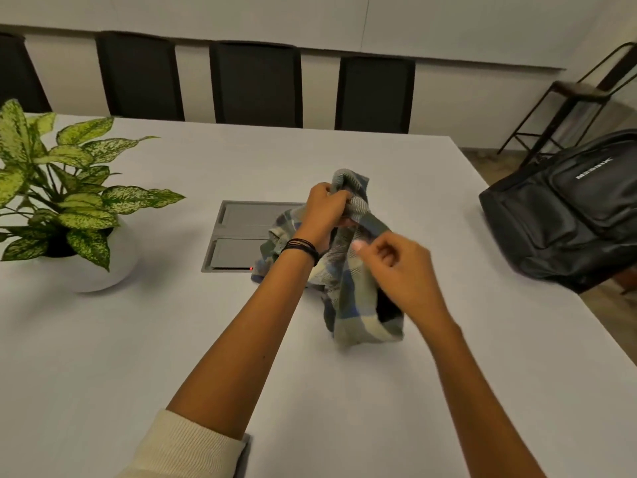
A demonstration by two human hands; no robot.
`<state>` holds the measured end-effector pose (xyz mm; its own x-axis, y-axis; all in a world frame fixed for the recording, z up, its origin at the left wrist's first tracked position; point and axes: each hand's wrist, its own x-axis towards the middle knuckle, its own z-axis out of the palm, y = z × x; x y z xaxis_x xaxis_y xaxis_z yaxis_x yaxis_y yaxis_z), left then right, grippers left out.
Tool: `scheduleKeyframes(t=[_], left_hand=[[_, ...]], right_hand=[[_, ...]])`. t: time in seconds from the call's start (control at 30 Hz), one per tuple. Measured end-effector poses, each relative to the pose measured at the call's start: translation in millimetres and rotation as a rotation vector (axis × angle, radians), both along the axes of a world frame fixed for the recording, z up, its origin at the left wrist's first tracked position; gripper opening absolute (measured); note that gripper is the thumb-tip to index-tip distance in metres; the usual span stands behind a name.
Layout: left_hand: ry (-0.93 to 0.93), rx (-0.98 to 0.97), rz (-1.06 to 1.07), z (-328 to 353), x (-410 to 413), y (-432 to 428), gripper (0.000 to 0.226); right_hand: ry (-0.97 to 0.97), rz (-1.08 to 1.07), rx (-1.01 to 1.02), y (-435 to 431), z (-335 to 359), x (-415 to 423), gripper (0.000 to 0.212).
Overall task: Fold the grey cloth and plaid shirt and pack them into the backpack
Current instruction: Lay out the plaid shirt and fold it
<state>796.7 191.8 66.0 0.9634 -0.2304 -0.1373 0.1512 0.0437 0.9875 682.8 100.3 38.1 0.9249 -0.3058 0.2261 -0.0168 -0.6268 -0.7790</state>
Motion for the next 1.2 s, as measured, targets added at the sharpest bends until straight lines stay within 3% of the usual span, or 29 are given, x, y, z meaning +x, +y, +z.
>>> scheduleKeyframes(t=[0.13, 0.33, 0.4, 0.53, 0.7, 0.87, 1.0, 1.07, 1.2], left_hand=[[0.036, -0.096, -0.004, 0.0, -8.0, -6.8, 0.016], [0.038, -0.158, 0.009, 7.6, -18.3, -14.7, 0.014], [0.039, -0.179, -0.003, 10.0, -21.0, -18.7, 0.008], [0.046, -0.205, -0.054, 15.0, -28.1, -26.4, 0.021], [0.048, -0.270, -0.055, 18.9, -32.0, -26.4, 0.022], [0.043, -0.307, -0.050, 20.5, -33.7, -15.2, 0.022], [0.039, -0.339, -0.054, 25.3, -30.0, -4.2, 0.020], [-0.013, -0.299, -0.104, 23.9, -26.7, 3.9, 0.021], [-0.167, -0.159, -0.168, 6.3, -19.5, 25.0, 0.044]], right_hand=[[0.194, -0.053, -0.305, 4.4, -30.7, 3.0, 0.066], [0.024, -0.297, -0.143, -28.8, -23.8, 7.9, 0.036], [0.090, -0.288, -0.081, -42.4, -18.9, 10.0, 0.040], [0.238, -0.174, 0.011, -46.8, -22.4, 17.5, 0.043], [0.059, -0.322, 0.068, -47.1, -19.7, 21.9, 0.039], [0.050, -0.337, 0.043, -57.0, -10.5, 31.6, 0.026], [-0.101, -0.338, 0.026, -63.5, 0.4, 32.6, 0.017], [-0.206, -0.322, 0.000, -67.8, 7.5, 31.9, 0.013], [-0.361, -0.355, -0.050, -77.2, 27.2, 30.8, 0.014]])
